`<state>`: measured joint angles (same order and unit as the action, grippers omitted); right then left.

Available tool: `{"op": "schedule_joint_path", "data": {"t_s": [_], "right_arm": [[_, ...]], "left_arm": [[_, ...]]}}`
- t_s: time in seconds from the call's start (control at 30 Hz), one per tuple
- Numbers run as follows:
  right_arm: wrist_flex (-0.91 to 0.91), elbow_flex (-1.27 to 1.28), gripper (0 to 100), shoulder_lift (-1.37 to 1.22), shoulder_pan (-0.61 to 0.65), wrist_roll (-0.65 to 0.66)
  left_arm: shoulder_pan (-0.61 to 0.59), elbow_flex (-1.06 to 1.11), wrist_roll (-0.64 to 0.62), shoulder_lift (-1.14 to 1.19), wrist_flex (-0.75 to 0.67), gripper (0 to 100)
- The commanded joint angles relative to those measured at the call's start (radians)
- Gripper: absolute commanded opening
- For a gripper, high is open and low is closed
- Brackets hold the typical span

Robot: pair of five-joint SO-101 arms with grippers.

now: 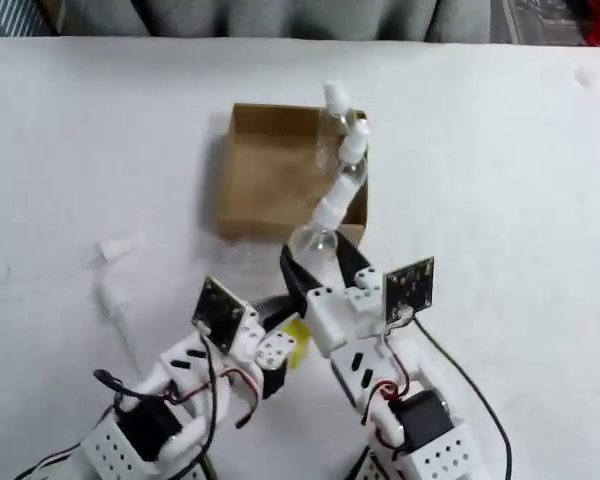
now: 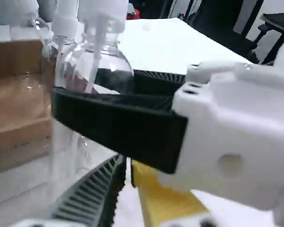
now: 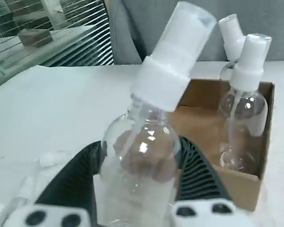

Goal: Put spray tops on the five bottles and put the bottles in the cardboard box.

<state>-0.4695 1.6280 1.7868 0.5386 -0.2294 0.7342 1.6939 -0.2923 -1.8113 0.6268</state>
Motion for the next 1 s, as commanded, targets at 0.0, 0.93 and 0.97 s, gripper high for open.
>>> {"op": "schedule_joint_path", "data": {"t_s": [0.0,0.93,0.97], "right_arm": [[-0.005,-0.069,1.5,0.010,0.008,0.002],[-0.019,-0.092,1.5,0.012,0.073,0.002],[-0.033,-0.101,1.5,0.012,0.073,0.002]], "left_arm": [[-0.031,-0.002,-0.009,-0.005,-0.034,2],[-0.016,-0.002,0.150,-0.001,0.055,2],[-0.016,-0.002,0.153,-0.001,0.063,2]]}}
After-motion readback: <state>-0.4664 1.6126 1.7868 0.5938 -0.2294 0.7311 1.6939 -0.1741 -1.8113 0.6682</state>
